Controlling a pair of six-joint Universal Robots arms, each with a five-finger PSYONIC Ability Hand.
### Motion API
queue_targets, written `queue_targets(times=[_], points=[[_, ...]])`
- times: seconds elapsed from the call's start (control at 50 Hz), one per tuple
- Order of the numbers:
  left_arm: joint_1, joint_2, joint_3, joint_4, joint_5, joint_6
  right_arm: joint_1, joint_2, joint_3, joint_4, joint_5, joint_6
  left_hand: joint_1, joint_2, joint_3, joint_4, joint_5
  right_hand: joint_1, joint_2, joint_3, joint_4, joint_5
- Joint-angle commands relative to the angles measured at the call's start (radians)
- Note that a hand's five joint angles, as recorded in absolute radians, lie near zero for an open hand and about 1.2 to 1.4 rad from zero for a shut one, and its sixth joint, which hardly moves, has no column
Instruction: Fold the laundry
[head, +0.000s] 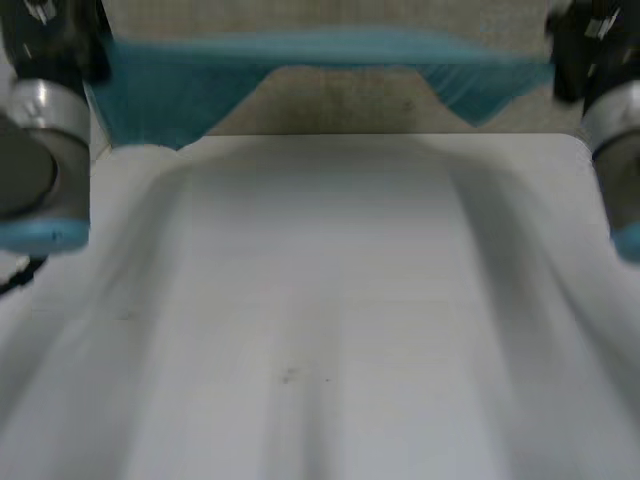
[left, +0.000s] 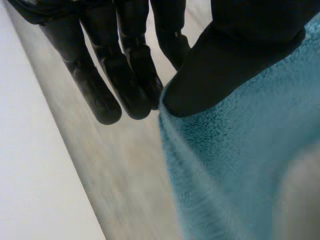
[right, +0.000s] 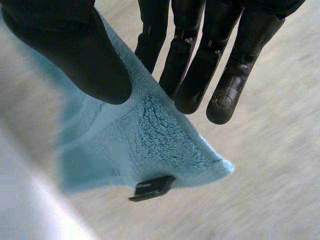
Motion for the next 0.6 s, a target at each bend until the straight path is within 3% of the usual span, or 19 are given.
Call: queue_targets(times=[0.02, 0.1, 0.28, 0.3, 0.32, 0.36, 0.38, 0.42, 0.6], points=[[0.006, -0.027, -0.308, 0.008, 0.099, 0.004, 0.0, 0.0, 0.301, -0.005, -0.063, -0.003, 0.193, 0.178, 0.179, 0.179, 0.183, 0.414, 0.217, 0.211, 0.204, 0.234], [0.006, -0.069, -0.382, 0.011, 0.11, 0.007, -0.011, 0.018, 0.405, -0.007, -0.114, 0.001, 0.193, 0.178, 0.179, 0.179, 0.183, 0.414, 0.217, 0.211, 0.204, 0.234], [0.019, -0.124, -0.403, -0.003, 0.112, 0.042, -0.026, 0.017, 0.441, 0.003, -0.119, 0.004, 0.176, 0.161, 0.162, 0.162, 0.166, 0.414, 0.217, 0.211, 0.204, 0.234], [0.025, -0.127, -0.405, -0.003, 0.113, 0.068, -0.041, 0.005, 0.441, 0.006, -0.114, 0.01, -0.167, -0.183, -0.181, -0.182, -0.177, 0.414, 0.217, 0.211, 0.204, 0.234], [0.025, -0.127, -0.405, -0.003, 0.113, 0.068, -0.041, 0.005, 0.441, 0.006, -0.114, 0.01, -0.171, -0.186, -0.184, -0.185, -0.181, 0.414, 0.217, 0.211, 0.204, 0.234], [0.029, -0.141, -0.403, -0.003, 0.112, 0.134, -0.07, -0.043, 0.447, 0.01, -0.114, 0.046, -0.504, -0.52, -0.518, -0.519, -0.514, 0.414, 0.217, 0.211, 0.204, 0.234], [0.029, -0.141, -0.403, -0.003, 0.112, 0.134, -0.071, -0.043, 0.447, 0.01, -0.114, 0.047, -0.505, -0.521, -0.519, -0.52, -0.515, 0.414, 0.217, 0.211, 0.204, 0.234], [0.032, -0.156, -0.402, -0.003, 0.113, 0.189, -0.093, -0.067, 0.445, 0.01, -0.116, 0.095, -0.716, -0.731, -0.729, -0.73, -0.726, 0.414, 0.217, 0.211, 0.204, 0.234], [0.054, -0.179, -0.4, 0.005, 0.11, 0.222, -0.15, -0.072, 0.435, 0.01, -0.119, 0.131, -0.711, -0.726, -0.725, -0.725, -0.721, 0.414, 0.217, 0.211, 0.204, 0.234]])
